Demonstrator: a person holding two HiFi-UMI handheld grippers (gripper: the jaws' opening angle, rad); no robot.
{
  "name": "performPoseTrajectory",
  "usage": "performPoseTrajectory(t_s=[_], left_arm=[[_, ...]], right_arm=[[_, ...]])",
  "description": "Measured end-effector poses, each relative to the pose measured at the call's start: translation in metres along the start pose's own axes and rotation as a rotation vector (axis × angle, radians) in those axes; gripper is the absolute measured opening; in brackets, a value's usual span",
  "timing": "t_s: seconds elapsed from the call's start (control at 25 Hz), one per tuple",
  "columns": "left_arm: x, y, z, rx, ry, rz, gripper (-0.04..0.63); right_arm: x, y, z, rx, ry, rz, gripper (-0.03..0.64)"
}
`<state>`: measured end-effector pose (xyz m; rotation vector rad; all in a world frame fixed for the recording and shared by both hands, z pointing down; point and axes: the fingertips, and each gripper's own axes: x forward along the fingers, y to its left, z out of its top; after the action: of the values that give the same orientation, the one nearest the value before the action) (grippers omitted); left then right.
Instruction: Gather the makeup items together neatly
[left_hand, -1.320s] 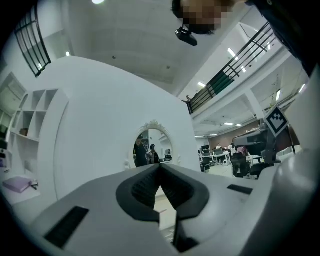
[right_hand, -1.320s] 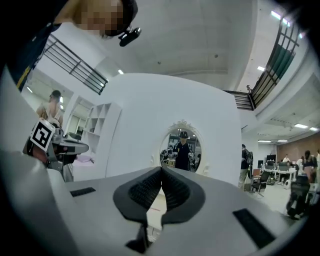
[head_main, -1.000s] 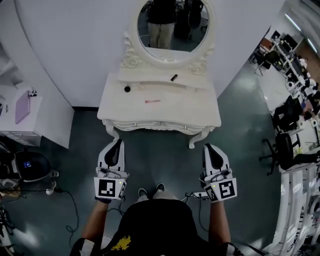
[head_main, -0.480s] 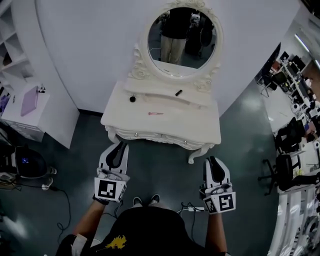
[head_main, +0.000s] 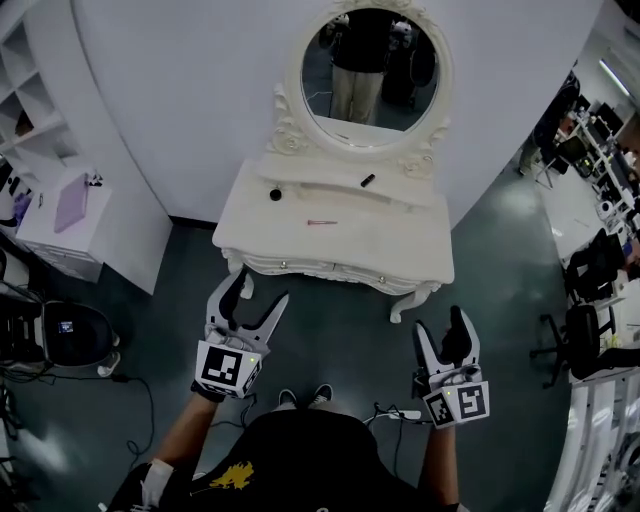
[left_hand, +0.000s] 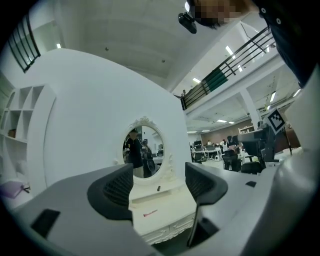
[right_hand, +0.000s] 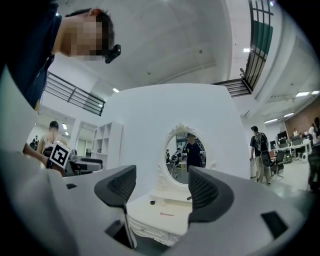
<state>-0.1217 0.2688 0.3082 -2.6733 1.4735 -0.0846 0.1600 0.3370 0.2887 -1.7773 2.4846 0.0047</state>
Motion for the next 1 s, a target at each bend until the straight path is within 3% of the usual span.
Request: performPoseTrajectory(t_s=[0.24, 0.48, 0.84, 1.0], left_arm=[[0.007, -0.001, -0.001, 0.013, 0.013, -0.005, 0.393], [0.011, -0.006, -0.011, 0.006, 0.024, 0.008, 0.476], [0.028, -0.021, -0.03, 0.02, 0.047, 0.0, 0.479], [0.043, -0.021, -0.03, 0.016, 0.055, 0.065, 0.479]], right_arm=[[0.005, -0.015, -0.01, 0.017, 0.025, -0.024, 0.409], [0.014, -0.008, -0.03, -0.021, 0.071, 0.01, 0.598], [0.025, -0.024, -0.049, -0.016, 0.104, 0.045, 0.598], [0.032, -0.041, -0.051, 0.037, 0.111, 0.07, 0.598]])
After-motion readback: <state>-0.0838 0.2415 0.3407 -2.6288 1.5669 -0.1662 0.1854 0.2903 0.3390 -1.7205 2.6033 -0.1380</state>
